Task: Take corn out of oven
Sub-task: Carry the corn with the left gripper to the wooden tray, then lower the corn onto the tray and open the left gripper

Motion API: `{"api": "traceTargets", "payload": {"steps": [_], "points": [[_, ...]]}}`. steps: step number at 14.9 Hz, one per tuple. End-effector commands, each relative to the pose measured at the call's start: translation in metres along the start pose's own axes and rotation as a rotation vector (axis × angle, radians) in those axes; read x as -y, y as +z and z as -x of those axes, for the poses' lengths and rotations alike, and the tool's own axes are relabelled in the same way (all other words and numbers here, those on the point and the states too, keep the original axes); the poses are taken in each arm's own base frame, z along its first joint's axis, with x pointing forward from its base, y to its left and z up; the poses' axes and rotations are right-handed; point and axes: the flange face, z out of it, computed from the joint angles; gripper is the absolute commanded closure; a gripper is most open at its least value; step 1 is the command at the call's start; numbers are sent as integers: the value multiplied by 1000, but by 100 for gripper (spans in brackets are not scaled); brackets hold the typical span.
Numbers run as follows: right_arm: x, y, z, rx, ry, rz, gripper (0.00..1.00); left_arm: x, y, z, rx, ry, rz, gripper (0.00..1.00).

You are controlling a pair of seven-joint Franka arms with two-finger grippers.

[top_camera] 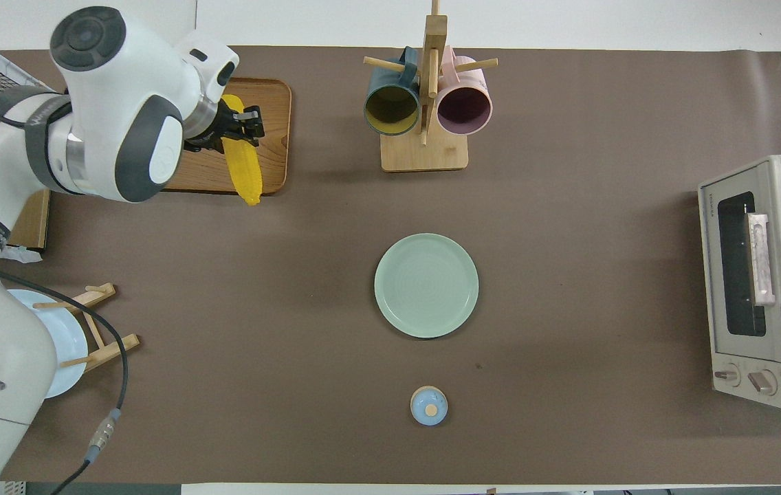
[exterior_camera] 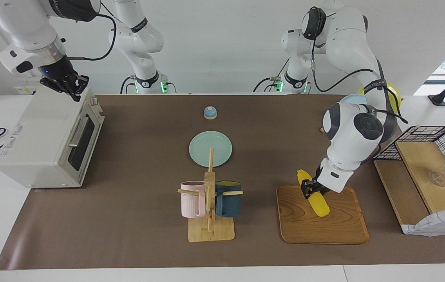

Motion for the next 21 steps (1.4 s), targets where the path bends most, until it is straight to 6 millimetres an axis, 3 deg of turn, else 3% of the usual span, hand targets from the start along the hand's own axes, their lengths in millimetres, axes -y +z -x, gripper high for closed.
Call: {"api": "traceTargets", "payload": {"steps": [1, 2, 4, 6, 13, 14, 17, 21], "points": [[4, 1, -5, 21, 2, -34, 100, 19, 31, -29, -3, 38, -18, 100], [3, 3, -4, 25, 3, -36, 80, 27, 32, -33, -9, 45, -14, 100], [10, 2, -4, 23, -10, -38, 0, 25, 61, -34, 9, 48, -20, 100], [22, 0, -6, 12, -30, -48, 0, 24, 62, -37, 12, 49, -21, 100], [20, -2, -6, 9, -25, -51, 0, 22, 60, -36, 3, 71, -31, 100], [19, -1, -6, 11, -26, -53, 0, 23, 63, -34, 11, 78, -37, 1], [32, -2, -7, 6, -46, -46, 0, 21, 49, -31, 11, 82, -40, 0], [23, -2, -7, 5, -29, -48, 0, 20, -7, -7, 63, 78, -55, 0]]}}
